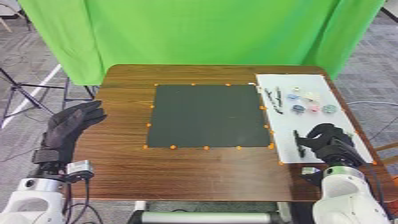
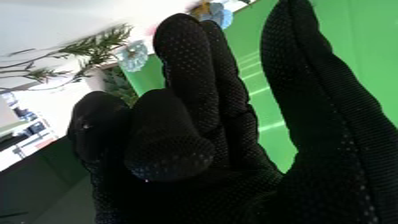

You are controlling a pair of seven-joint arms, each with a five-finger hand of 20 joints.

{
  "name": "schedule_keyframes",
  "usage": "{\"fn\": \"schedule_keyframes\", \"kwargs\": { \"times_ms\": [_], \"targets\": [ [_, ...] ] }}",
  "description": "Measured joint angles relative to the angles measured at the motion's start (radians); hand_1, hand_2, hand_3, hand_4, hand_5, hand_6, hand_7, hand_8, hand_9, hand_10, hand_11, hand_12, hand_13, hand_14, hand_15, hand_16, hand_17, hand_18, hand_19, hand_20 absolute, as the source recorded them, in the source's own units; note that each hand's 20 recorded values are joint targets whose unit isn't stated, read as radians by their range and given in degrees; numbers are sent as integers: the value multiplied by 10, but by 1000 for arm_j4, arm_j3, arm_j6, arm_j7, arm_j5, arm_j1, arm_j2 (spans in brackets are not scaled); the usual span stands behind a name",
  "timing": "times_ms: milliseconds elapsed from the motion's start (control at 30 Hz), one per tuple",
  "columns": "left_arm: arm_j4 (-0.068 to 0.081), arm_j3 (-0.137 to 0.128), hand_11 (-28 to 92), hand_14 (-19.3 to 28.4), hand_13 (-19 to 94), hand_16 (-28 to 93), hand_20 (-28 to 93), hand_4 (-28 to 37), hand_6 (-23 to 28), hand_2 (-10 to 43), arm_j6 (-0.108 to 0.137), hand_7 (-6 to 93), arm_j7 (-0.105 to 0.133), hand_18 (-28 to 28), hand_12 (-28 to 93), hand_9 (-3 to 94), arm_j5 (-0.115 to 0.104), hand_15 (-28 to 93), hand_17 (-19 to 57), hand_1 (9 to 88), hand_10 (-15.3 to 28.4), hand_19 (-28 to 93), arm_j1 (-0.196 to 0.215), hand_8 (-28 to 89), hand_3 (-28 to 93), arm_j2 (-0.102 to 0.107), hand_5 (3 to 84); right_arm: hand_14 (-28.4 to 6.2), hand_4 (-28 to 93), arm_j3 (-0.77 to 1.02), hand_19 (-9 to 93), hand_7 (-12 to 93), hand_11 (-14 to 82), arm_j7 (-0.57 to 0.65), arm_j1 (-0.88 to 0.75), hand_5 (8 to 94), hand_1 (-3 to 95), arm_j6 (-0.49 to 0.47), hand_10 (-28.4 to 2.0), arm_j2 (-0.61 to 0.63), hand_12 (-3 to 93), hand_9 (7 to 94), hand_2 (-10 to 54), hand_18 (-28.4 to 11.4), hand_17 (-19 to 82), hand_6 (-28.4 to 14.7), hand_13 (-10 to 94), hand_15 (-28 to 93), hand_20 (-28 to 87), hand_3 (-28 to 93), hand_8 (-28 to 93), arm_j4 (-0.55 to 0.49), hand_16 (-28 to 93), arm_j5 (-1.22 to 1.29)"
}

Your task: Arrange flowers

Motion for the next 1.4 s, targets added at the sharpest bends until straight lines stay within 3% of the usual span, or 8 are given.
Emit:
{"fn": "schedule_keyframes", "kwargs": {
  "times_ms": [267, 733, 933, 1233, 1367, 1400],
  "targets": [
    [0, -7, 218, 210, 406, -46, 160, -202, 66, 52, -5, 169, -6, 151, 108, 464, 3, 227, 122, 306, 171, 162, 0, -61, 591, 0, 458, -23, -180, -1, 932, 363, 384, 16, -1, 569, 443, -72, -128, 6, 380, 759, -95, -164, 558, -35, 864, 694, 495, 618, -64, 9, 414, -22],
    [-2, -10, 218, 211, 406, -46, 164, -201, 64, 51, -8, 172, -8, 153, 108, 465, 5, 228, 122, 307, 171, 167, 1, -62, 591, 0, 458, -16, -176, -29, 932, 402, 400, 17, 0, 574, 455, -72, -126, 7, 385, 774, -95, -161, 574, -33, 877, 695, 504, 618, -69, 37, 415, -31],
    [-2, -11, 218, 211, 407, -46, 164, -202, 64, 51, -10, 171, -11, 154, 107, 465, 5, 228, 123, 309, 171, 168, 1, -62, 590, 2, 459, -15, -170, -48, 932, 406, 426, 25, 9, 565, 475, -71, -127, 5, 401, 783, -95, -161, 579, -31, 881, 699, 511, 593, 106, 46, 417, -42],
    [-2, -11, 219, 210, 406, -46, 164, -199, 64, 52, -18, 171, -17, 154, 107, 465, 5, 227, 123, 309, 171, 168, 0, -62, 590, 4, 459, -12, -155, -83, 932, 409, 448, 30, 38, 565, 514, -72, -122, 3, 407, 787, -95, -159, 587, -27, 887, 705, 519, 541, 217, 55, 416, -47],
    [-2, -11, 218, 210, 406, -45, 164, -199, 65, 52, -19, 170, -19, 154, 107, 465, 5, 228, 123, 311, 171, 169, 0, -62, 590, 4, 459, -11, -85, -91, 932, 431, 419, 33, 47, 564, 591, -72, -118, -2, 477, 796, -95, -156, 593, -21, 890, 705, 519, 419, 254, 59, 418, -45],
    [-2, -11, 218, 210, 406, -46, 164, -199, 65, 53, -19, 170, -19, 154, 107, 465, 5, 227, 123, 311, 171, 169, 0, -62, 589, 4, 459, -8, 152, -93, 932, 442, 409, 33, 49, 559, 715, -72, -114, -3, 484, 801, -95, -161, 591, -19, 889, 706, 520, 84, 261, 60, 418, -44]
  ]
}}
